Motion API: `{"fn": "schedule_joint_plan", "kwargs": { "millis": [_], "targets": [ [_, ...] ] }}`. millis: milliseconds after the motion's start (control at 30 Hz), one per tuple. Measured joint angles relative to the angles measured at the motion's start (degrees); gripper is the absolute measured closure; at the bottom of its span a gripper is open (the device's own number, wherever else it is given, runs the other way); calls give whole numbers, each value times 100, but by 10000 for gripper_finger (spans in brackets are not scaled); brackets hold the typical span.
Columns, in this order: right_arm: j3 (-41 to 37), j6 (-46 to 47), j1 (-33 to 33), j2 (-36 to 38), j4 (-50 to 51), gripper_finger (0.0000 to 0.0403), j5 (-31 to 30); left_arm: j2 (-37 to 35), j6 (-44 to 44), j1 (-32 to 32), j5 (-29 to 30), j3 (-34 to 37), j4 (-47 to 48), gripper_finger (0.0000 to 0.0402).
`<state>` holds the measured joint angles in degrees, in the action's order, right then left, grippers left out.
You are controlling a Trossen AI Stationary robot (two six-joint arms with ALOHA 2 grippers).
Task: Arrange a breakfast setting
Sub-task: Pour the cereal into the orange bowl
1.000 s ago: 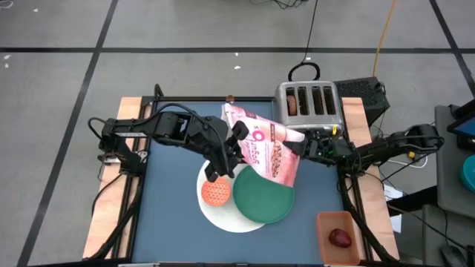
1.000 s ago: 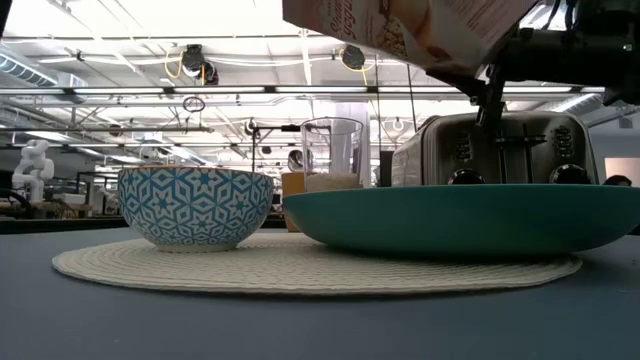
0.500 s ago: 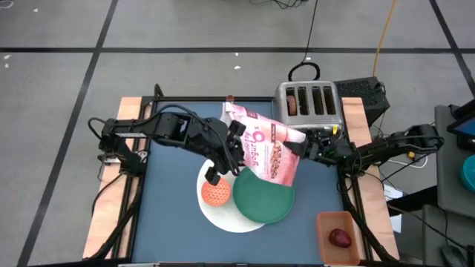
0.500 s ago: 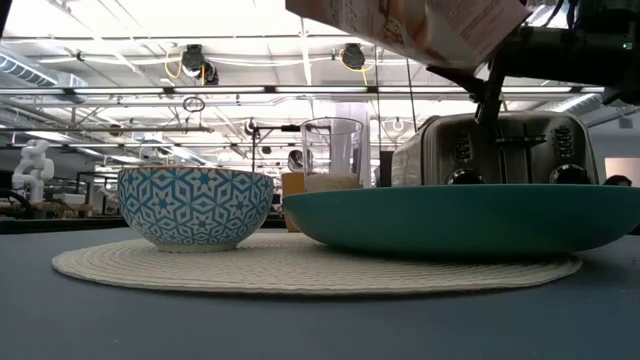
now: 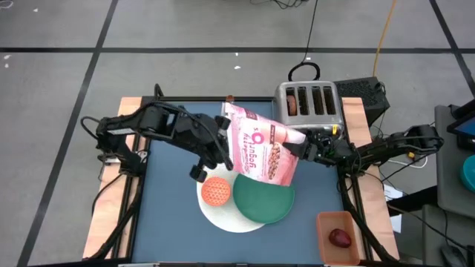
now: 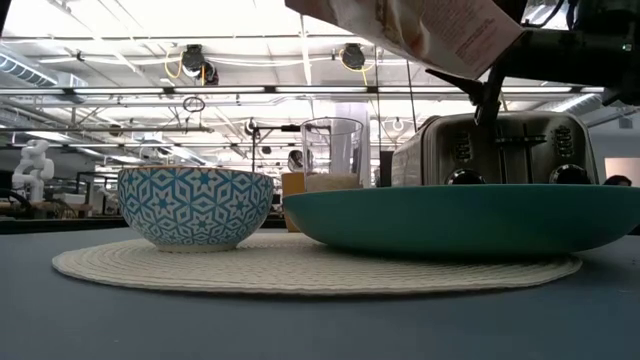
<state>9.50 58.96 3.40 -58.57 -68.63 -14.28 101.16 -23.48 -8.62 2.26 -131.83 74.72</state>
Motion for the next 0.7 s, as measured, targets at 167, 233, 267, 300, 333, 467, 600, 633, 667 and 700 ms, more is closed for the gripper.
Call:
{"fn": "schedule_joint_plan", "kwargs": {
  "millis": [167,233,267,300,333,467,600,633,667,700],
  "targets": [
    [-2,-80,2,0,32,114,48,-42,466,-6,0,-333,401,289],
    [-2,-164,4,-2,39,115,45,-121,632,-9,-9,-309,593,289],
    [-2,-183,4,-2,51,116,35,-132,738,-7,-9,-306,682,289],
    [-2,-210,4,-2,62,119,22,-152,849,-7,-13,-309,683,289],
    [-2,-212,4,-4,92,123,10,-185,927,-4,-17,-319,671,289],
    [-4,-203,2,0,117,152,-39,-308,1054,-9,-28,-328,688,289],
    [-4,-299,2,-1,204,188,-46,-318,1053,-9,-55,-317,708,289],
    [-4,-302,2,-2,199,194,-46,-328,1053,-9,-55,-317,714,289],
    [-4,-294,1,-2,184,199,-47,-338,1053,-9,-56,-317,731,289],
    [-4,-293,0,-2,165,201,-48,-340,1053,-9,-55,-319,755,289]
  ]
}}
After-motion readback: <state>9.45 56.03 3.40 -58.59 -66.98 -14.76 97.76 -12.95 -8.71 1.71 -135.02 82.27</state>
